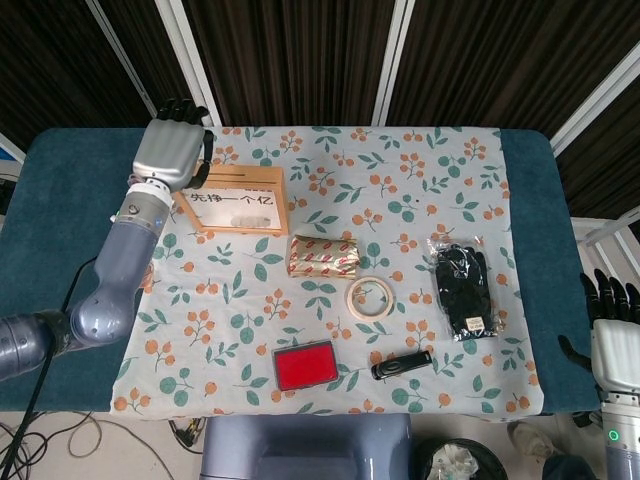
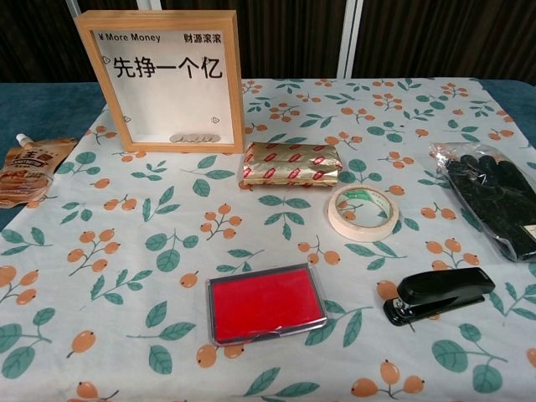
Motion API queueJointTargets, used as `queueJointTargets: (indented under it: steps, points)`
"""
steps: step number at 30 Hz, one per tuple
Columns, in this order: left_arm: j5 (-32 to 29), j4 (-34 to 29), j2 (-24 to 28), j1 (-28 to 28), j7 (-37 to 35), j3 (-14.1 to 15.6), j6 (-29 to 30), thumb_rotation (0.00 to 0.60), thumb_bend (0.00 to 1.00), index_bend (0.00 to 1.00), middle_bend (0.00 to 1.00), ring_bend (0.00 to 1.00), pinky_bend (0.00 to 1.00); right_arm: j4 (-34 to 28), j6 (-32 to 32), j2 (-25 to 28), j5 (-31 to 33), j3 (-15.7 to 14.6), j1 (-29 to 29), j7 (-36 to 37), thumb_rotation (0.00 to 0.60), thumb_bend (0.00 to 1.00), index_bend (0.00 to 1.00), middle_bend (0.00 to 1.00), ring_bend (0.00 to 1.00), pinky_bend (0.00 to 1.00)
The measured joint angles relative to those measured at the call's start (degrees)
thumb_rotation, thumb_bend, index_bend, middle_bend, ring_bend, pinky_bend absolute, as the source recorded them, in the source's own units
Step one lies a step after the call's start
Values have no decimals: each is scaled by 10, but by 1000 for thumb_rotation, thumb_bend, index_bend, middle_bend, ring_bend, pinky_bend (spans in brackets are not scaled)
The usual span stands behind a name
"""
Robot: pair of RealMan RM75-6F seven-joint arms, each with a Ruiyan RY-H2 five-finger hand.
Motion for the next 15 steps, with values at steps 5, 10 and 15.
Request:
queueJointTargets:
  steps: [5, 10, 15]
  points:
    - [-31, 75, -30, -21, 0, 16, -34, 600, 528, 719, 126, 0, 0, 12, -5, -6, 3, 0, 3, -4, 600, 301, 0, 0, 0, 0]
    - [-35, 128, -64, -30, -16, 31, -69, 600, 529, 720, 127, 0, 0, 22, -10, -12, 7, 0, 5, -6, 600, 301, 0, 0, 0, 0]
    - [-17, 163, -92, -33, -35, 49, -87, 600, 528, 720, 127, 0, 0, 28, -11, -15, 9, 1, 5, -4, 600, 301, 0, 0, 0, 0]
